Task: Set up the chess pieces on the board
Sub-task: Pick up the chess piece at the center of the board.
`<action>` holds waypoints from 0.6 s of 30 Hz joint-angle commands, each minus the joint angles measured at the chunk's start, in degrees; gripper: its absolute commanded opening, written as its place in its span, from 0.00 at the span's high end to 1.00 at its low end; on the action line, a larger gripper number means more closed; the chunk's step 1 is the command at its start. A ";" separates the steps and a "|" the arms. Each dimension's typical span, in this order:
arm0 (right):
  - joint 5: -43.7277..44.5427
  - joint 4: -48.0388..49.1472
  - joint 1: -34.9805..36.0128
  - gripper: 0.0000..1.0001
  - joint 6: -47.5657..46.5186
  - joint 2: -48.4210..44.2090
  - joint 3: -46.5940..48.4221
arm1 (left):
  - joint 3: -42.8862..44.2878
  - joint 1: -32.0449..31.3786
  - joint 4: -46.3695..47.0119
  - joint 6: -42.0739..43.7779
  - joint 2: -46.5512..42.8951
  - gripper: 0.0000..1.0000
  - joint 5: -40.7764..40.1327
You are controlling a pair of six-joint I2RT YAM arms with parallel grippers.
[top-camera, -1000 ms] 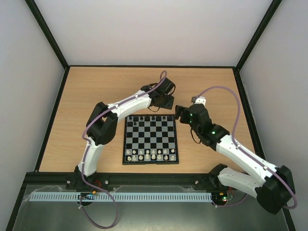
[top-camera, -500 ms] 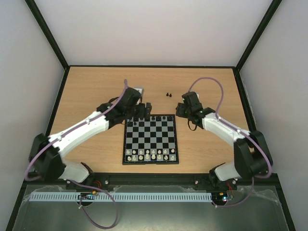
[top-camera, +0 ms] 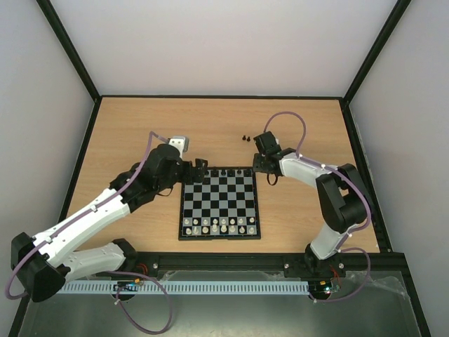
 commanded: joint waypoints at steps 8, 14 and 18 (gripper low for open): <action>2.99 -3.33 -0.18 0.59 -1.03 6.78 6.29 | -3.41 -0.32 2.47 -1.69 -1.18 0.01 0.57; 4.19 -3.42 -0.22 0.62 -1.03 7.81 6.89 | -3.78 -0.32 2.68 -1.72 -1.17 0.01 0.43; 4.15 -3.50 -0.34 0.67 -1.15 8.80 7.82 | -3.75 -0.32 2.79 -1.62 -0.94 0.01 0.35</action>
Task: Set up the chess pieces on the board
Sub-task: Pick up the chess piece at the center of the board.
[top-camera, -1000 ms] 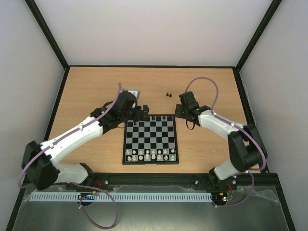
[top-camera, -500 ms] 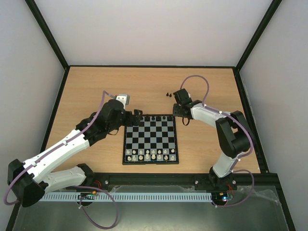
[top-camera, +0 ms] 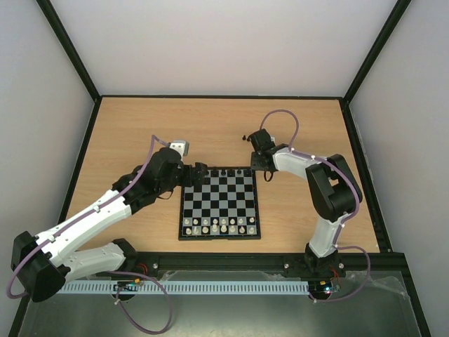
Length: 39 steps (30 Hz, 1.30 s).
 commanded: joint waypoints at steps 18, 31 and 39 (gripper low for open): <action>-0.75 -1.22 -1.30 0.77 -0.01 4.40 4.17 | 0.03 -0.32 1.62 0.07 1.13 0.01 0.19; -1.24 -0.87 -1.39 0.90 -0.09 4.85 4.41 | 0.38 -0.32 1.86 0.38 2.46 0.01 0.27; -1.73 -0.86 -1.39 0.96 0.17 3.44 3.47 | 0.52 -0.32 1.78 0.47 2.68 0.01 0.41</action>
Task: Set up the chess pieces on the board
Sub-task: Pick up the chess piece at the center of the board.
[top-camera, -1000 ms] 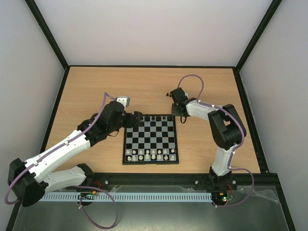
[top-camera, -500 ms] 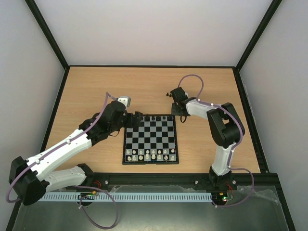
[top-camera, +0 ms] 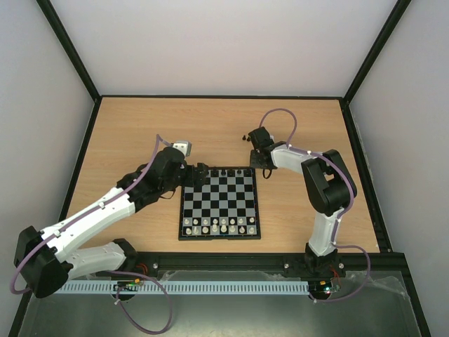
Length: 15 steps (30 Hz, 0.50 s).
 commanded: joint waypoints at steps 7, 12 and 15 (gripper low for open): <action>-0.56 -2.62 -0.25 0.97 0.65 -4.87 -1.64 | 0.47 -0.32 1.16 0.34 0.25 0.01 0.09; -1.27 -3.19 -0.25 0.97 1.43 -9.40 -4.75 | 0.39 -0.32 0.94 0.22 -0.02 0.01 -0.31; -1.89 -3.60 -0.25 0.97 1.77 -12.35 -7.12 | 0.51 -0.32 0.75 0.13 -0.28 0.01 -0.57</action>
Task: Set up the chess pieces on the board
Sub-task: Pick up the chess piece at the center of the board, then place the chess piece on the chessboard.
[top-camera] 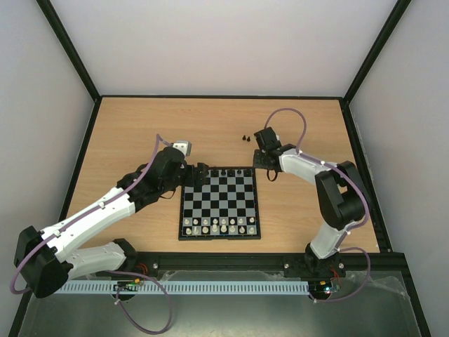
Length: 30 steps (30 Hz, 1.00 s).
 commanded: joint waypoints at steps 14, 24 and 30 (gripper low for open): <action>-5.00 -5.79 2.17 0.96 2.09 -19.60 -14.06 | 1.49 -0.24 -0.57 -0.10 -0.66 0.01 -2.24; -5.03 -6.86 8.37 0.96 2.98 -20.04 -14.37 | 2.40 -0.24 -1.64 -0.38 -0.62 0.01 -3.47; -4.63 -5.85 9.77 0.96 2.77 -16.15 -12.65 | 2.20 -0.24 -1.63 -0.69 -0.56 0.01 -3.65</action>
